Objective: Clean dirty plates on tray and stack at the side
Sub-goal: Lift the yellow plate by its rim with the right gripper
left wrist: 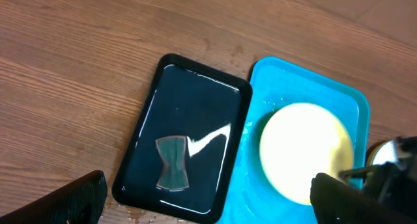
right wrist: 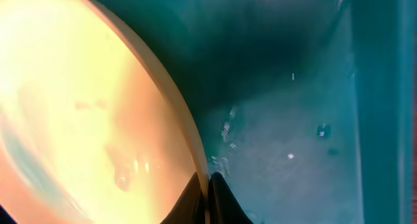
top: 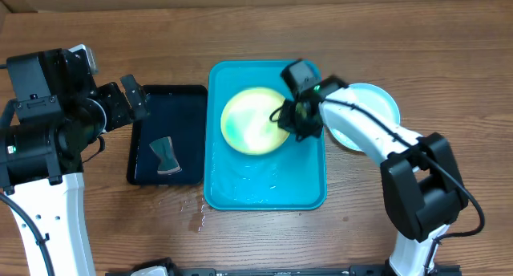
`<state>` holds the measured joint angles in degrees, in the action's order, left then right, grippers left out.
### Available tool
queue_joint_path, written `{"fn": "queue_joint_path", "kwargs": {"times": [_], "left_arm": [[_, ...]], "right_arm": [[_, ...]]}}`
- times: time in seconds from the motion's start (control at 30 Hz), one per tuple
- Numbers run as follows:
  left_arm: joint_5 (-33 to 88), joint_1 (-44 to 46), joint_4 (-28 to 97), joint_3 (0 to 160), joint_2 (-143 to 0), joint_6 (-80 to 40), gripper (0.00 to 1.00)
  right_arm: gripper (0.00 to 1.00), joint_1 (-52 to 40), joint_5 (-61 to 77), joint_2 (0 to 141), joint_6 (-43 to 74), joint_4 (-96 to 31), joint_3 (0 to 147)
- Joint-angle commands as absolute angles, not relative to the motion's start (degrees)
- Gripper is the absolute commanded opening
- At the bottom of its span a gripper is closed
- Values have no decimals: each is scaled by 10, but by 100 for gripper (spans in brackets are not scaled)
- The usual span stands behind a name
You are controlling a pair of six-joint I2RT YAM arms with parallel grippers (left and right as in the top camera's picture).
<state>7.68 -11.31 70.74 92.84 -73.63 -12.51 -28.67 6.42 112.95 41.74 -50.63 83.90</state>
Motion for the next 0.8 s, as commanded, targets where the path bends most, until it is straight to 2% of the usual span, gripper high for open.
{"fn": "queue_joint_path", "kwargs": {"times": [0.0,0.43,0.77], "left_arm": [[71,-114,707,936,-739,-133,100],[71,-114,707,936,-739,-133,100],[71,-114,707,936,-739,-133,100]], "right_arm": [[4,-292,51,1105,403,-521,907],[4,-432,-152,1106,405,-413,940],[4,-517,-212,1106,389,-320,940]]}}
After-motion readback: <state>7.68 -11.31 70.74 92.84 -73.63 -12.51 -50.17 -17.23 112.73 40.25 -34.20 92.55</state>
